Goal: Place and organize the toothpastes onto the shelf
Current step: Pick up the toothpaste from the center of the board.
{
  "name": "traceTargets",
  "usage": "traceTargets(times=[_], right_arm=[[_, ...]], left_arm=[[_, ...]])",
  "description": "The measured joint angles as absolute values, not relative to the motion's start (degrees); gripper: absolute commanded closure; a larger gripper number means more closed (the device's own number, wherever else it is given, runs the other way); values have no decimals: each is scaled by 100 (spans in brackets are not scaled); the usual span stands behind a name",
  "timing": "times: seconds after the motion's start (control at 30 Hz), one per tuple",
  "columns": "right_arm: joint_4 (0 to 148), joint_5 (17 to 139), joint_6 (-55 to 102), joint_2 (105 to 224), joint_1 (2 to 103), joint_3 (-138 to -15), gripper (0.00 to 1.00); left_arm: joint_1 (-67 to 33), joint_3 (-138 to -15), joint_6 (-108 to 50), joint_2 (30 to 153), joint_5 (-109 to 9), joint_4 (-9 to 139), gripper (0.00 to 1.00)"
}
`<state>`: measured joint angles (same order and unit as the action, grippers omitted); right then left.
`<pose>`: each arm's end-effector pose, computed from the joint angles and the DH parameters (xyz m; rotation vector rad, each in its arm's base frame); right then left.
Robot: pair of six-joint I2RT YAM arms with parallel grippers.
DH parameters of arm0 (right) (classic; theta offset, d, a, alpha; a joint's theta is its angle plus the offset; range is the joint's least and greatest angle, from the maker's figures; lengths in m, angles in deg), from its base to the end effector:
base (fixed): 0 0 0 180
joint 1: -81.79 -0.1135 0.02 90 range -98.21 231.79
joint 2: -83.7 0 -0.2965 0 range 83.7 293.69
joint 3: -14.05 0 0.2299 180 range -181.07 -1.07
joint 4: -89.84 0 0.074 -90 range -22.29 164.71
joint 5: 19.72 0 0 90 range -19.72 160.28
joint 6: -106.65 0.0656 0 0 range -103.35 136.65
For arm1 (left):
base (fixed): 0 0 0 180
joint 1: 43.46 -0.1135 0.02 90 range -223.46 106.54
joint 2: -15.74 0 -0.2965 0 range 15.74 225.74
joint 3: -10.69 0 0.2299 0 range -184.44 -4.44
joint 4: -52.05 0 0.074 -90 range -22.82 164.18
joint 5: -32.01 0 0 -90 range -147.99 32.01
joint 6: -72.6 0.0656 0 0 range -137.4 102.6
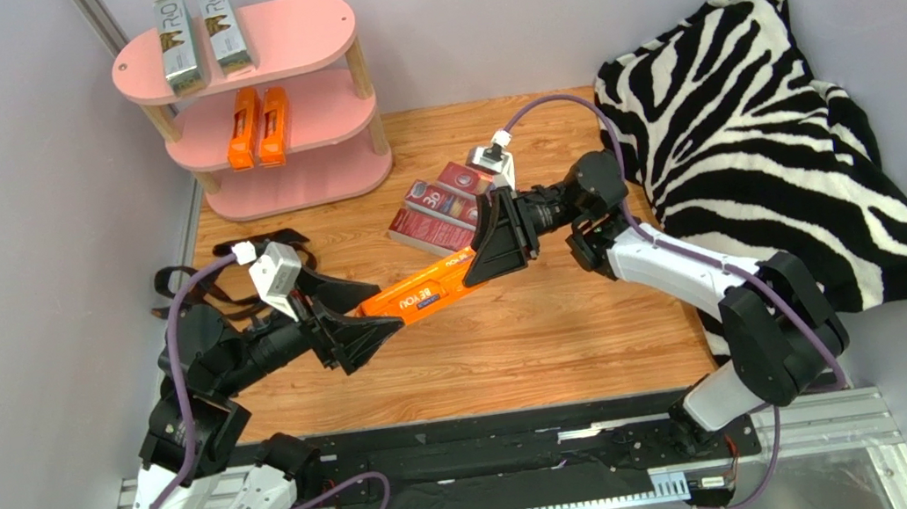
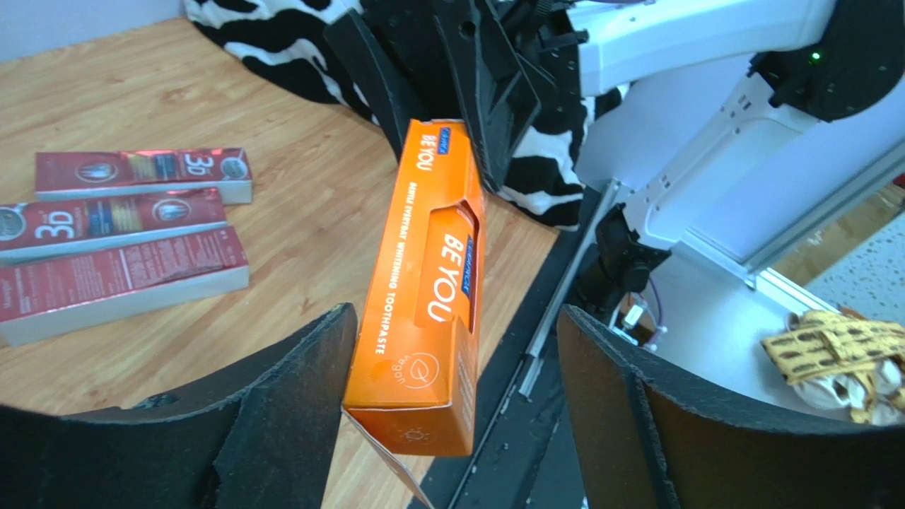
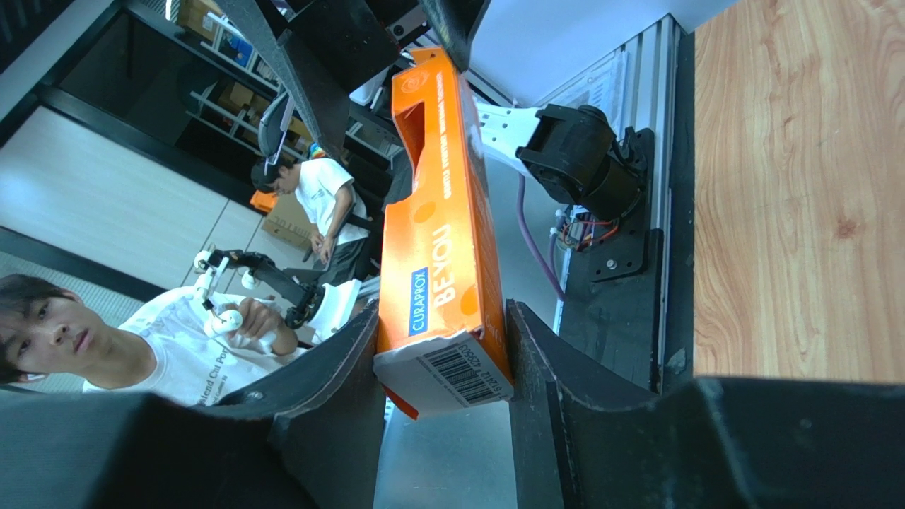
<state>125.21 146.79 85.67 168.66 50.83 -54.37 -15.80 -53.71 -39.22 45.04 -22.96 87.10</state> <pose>0.2235 0.2084 0.3722 -0.9477 1.7276 2.0888 0.0509 -0.0692 0.3909 0.5912 1.5854 -1.1383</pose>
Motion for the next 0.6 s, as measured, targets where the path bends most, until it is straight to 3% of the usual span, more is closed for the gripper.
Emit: traceTargets(times=[0.23,0.6], right_arm=[[13363,14854,9177,17140,5201,-5630,61],[14626,14906,10709,17618,5210,-5783,64]], left_arm=[[-1580,-5371,-3916,4508,-2091,8756,28],[-1580,-5371,-3907,4769,-2305,8839,24]])
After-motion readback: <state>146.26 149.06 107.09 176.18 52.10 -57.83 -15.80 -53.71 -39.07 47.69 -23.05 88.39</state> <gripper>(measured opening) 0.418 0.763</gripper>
